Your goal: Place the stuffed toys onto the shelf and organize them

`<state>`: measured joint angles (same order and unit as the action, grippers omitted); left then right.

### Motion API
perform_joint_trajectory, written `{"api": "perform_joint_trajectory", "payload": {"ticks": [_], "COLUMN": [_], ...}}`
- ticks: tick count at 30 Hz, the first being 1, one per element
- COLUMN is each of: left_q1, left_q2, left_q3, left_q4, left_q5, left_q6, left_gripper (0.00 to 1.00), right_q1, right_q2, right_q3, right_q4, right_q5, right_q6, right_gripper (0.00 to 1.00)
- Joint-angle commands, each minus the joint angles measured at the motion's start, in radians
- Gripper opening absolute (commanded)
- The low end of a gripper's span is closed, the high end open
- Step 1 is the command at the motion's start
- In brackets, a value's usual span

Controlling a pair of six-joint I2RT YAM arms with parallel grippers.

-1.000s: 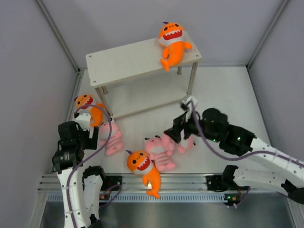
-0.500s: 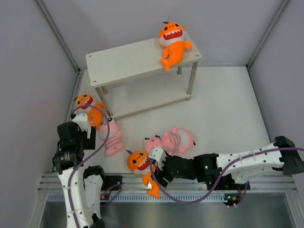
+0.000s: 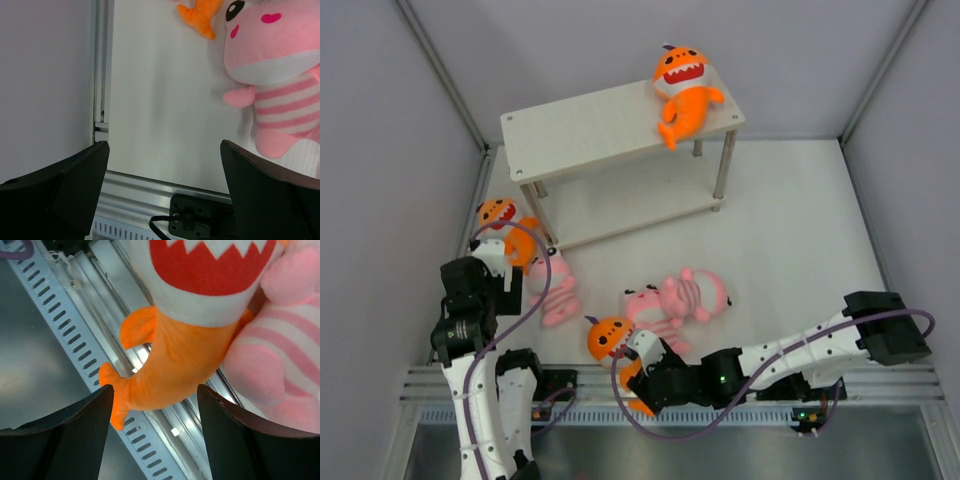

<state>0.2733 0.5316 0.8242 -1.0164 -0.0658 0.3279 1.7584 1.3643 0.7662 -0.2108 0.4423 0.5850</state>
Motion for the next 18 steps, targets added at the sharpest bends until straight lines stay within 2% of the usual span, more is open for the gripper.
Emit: {"api": "perform_joint_trajectory", "payload": {"ticks": [1, 5, 8, 13, 15, 16, 18], "left_q1": [0.006, 0.007, 0.007, 0.007, 0.007, 0.007, 0.007], "left_q2": [-0.007, -0.013, -0.016, -0.013, -0.016, -0.019, -0.022], "left_q3": [-0.005, -0.005, -0.007, -0.007, -0.007, -0.005, -0.005], "left_q4": [0.010, 0.012, 0.012, 0.012, 0.010, 0.010, 0.012], "left_q5": [0.015, 0.021, 0.020, 0.024, 0.024, 0.024, 0.026], "left_q6": [0.000, 0.003, 0.002, 0.003, 0.005, 0.007, 0.007], "left_gripper": [0.99, 0.99, 0.99, 0.99, 0.99, 0.99, 0.99], "right_q1": [0.007, 0.007, 0.006, -0.034, -0.048, -0.051, -0.050], "right_q2": [0.004, 0.042, 0.080, 0.166, 0.185, 0.185, 0.167], "right_q3": [0.001, -0.031, -0.027, -0.005, 0.008, 0.025, 0.038], "right_q4": [-0.036, 0.020, 0.056, 0.033, 0.040, 0.040, 0.039], "right_q5": [0.085, 0.035, 0.035, 0.036, 0.009, 0.003, 0.001], "right_q6": [0.199, 0.220, 0.234, 0.262, 0.233, 0.219, 0.176], "right_gripper": [0.68, 0.68, 0.61, 0.61, 0.39, 0.23, 0.09]}}
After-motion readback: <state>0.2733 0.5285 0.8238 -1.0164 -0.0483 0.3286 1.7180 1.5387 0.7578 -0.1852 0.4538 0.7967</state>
